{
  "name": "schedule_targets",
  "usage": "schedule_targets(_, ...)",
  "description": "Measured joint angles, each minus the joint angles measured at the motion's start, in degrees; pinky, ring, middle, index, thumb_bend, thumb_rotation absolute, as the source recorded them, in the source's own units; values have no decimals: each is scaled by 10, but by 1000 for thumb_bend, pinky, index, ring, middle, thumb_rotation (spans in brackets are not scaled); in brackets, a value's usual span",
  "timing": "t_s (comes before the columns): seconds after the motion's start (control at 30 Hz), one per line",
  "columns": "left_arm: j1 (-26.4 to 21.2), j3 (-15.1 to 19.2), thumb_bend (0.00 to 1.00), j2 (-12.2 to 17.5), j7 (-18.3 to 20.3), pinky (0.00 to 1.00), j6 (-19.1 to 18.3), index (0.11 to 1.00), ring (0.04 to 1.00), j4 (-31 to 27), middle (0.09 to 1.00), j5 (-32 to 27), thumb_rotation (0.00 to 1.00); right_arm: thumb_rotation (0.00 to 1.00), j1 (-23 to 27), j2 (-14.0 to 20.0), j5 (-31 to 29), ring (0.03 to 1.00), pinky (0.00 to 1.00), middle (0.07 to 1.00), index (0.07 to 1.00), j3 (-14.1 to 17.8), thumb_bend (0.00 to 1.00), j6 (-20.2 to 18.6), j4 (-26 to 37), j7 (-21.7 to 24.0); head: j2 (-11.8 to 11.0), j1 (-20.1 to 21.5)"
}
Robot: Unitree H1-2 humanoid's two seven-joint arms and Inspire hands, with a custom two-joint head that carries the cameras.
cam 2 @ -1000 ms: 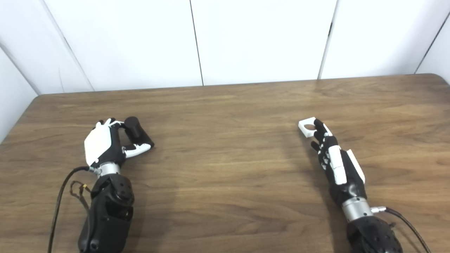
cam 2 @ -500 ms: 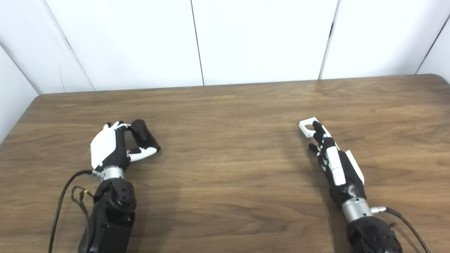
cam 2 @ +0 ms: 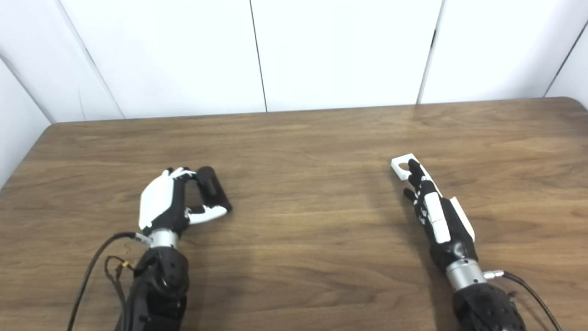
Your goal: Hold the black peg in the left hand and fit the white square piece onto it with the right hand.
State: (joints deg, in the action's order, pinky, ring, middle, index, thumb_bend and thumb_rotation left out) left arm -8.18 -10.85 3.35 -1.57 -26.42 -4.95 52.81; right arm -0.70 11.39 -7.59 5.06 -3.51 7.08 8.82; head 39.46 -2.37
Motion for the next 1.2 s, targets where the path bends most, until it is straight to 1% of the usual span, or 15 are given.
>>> schedule_targets(0.1,12,-25,746,3,2,983,0,648,972,-10,893,14,335,1000,0,0,0,1000,956,1000,971,0,668,1,0,0,0,2)
schedule_targets(0.13,20,-40,746,4,0,980,3,646,970,-17,893,19,330,1000,0,0,0,1000,958,1000,972,0,668,1,0,0,1,3)
schedule_targets(0.27,42,-71,756,4,-19,977,12,646,970,-28,898,30,311,1000,-1,0,-1,1000,968,1000,970,0,656,0,1,0,2,7)
schedule_targets(0.37,60,-94,756,2,-28,993,20,651,976,-42,903,37,298,1000,-3,0,-1,1000,967,1000,967,1,649,0,2,0,3,9)
schedule_targets(0.43,69,-105,757,-1,-28,993,21,650,977,-52,902,37,292,1000,-3,0,-1,1000,973,1000,970,1,649,0,3,0,3,10)
schedule_targets(0.53,82,-129,754,-4,-28,994,28,647,980,-62,905,39,326,1000,-4,-1,-2,1000,975,1000,968,1,642,-1,4,0,4,11)
schedule_targets(0.67,100,-163,758,-6,-27,990,33,650,972,-78,906,50,319,1000,-5,-2,-2,1000,982,1000,965,1,643,-1,5,0,8,19)
schedule_targets(0.77,112,-185,760,-9,-31,989,46,647,963,-82,897,60,294,1000,-6,-3,-5,1000,980,1000,964,1,648,-3,7,0,11,20)
schedule_targets(1.0,124,-215,764,-10,-31,980,67,656,967,-91,903,63,270,1000,-9,-6,-9,1000,985,1000,964,1,641,-8,12,-1,16,25)
schedule_targets(1.2,128,-234,741,-9,-24,1000,73,668,980,-99,912,63,305,1000,-11,-11,-8,1000,984,1000,968,1,666,-12,16,-6,20,26)
